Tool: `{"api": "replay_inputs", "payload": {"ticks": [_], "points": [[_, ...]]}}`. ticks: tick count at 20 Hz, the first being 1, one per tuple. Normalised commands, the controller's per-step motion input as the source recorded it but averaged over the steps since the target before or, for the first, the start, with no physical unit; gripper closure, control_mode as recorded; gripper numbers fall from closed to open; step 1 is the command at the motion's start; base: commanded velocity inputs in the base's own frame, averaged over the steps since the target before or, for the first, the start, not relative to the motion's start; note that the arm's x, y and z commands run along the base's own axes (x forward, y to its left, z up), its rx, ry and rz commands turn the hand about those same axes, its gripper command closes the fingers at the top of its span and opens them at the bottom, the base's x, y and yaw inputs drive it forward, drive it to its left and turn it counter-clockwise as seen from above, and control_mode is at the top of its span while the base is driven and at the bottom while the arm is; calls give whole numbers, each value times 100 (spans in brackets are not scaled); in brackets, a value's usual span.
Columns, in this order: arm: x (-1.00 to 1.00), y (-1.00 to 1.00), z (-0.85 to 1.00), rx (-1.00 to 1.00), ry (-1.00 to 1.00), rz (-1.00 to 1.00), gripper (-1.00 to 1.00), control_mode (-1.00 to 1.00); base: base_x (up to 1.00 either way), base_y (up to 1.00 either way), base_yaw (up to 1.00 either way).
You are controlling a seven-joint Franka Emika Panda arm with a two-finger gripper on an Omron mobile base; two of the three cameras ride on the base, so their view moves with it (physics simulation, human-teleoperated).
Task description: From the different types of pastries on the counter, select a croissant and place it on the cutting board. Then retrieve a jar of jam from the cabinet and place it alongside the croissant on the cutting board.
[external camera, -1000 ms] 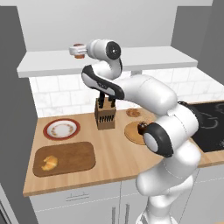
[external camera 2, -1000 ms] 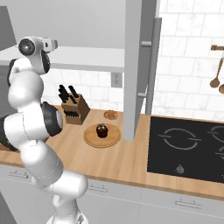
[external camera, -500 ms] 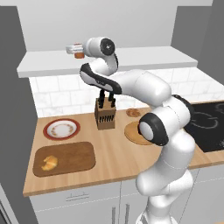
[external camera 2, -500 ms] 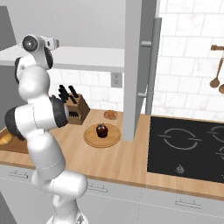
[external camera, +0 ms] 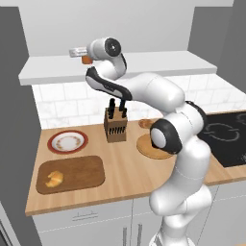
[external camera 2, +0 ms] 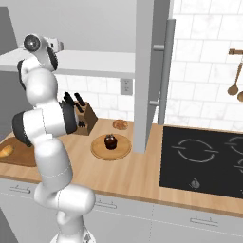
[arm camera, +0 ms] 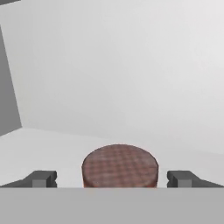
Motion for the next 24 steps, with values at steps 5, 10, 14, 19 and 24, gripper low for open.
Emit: {"api": "replay_inputs", "payload": {"ticks": [5, 10, 14, 19, 24], "points": [[24, 0, -16, 1, 2, 0, 100, -100, 0, 0, 0], [13, 0, -15, 2, 0, 0, 100, -100, 0, 0, 0], [5, 0, -5, 0, 0, 0, 100, -100, 0, 0, 0], [0, 0, 0, 0, 0, 0, 100, -100, 0, 0, 0], [-7, -5, -6, 1, 0, 0, 100, -100, 0, 0, 0]]}}
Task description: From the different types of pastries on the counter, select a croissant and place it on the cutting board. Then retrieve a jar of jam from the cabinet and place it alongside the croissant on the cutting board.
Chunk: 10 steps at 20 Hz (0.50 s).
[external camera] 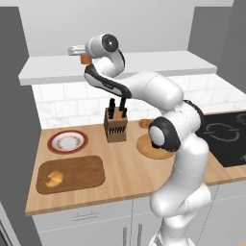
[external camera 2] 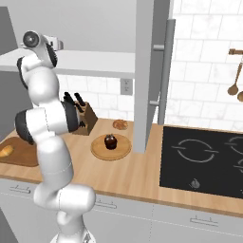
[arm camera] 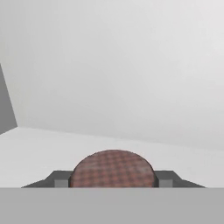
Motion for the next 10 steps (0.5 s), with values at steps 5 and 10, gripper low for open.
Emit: {"api": "replay_inputs", "payload": {"ticks": [5, 10], "points": [[-77, -24, -5, 12, -1, 6, 100, -100, 0, 0, 0], [-100, -46, 11, 14, -1, 13, 100, -100, 0, 0, 0]]}}
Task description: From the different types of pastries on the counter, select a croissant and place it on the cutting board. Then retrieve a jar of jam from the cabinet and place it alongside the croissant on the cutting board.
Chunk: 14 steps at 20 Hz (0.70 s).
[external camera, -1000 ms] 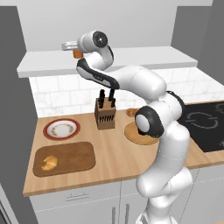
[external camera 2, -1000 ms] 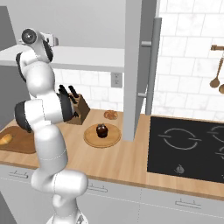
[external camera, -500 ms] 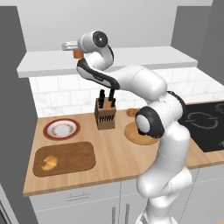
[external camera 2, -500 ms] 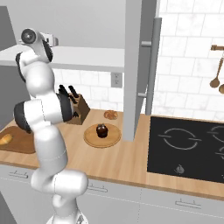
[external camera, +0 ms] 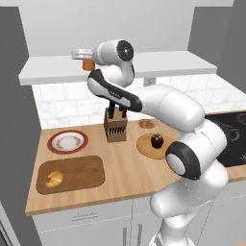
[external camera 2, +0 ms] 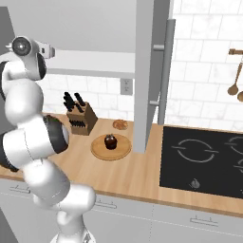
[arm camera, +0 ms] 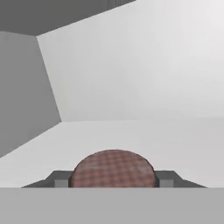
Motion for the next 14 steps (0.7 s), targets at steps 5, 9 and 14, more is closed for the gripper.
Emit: {"api": "replay_inputs", "payload": {"ticks": [5, 9, 14], "points": [[-100, -44, 14, 6, 0, 14, 100, -100, 0, 0, 0], [-100, -47, -3, 0, 0, 29, 100, -100, 0, 0, 0], [-99, -32, -20, 0, 0, 40, 100, -100, 0, 0, 0]]}}
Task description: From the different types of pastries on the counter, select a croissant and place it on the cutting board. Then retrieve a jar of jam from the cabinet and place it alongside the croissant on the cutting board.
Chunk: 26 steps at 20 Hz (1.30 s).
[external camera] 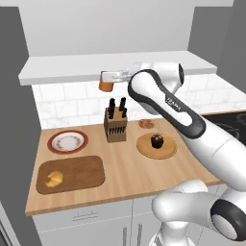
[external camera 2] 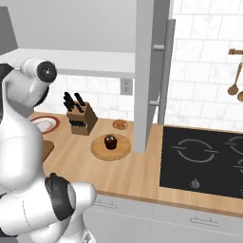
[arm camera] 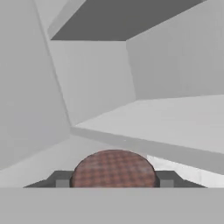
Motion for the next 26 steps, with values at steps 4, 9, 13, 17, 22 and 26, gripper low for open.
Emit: {"api": "replay_inputs", "payload": {"ticks": [4, 9, 13, 17, 22, 26], "points": [[-68, -3, -47, -6, 0, 37, 100, -100, 0, 0, 0], [-35, 0, -74, -7, 0, 36, 100, -100, 0, 0, 0], [-1, 0, -94, -7, 0, 34, 100, -100, 0, 0, 0], [-7, 4, -91, -10, -5, 22, 100, -100, 0, 0, 0], [0, 29, -90, -8, -13, 4, 100, -100, 0, 0, 0], [0, 43, -77, -8, -4, 0, 100, -100, 0, 0, 0]]}}
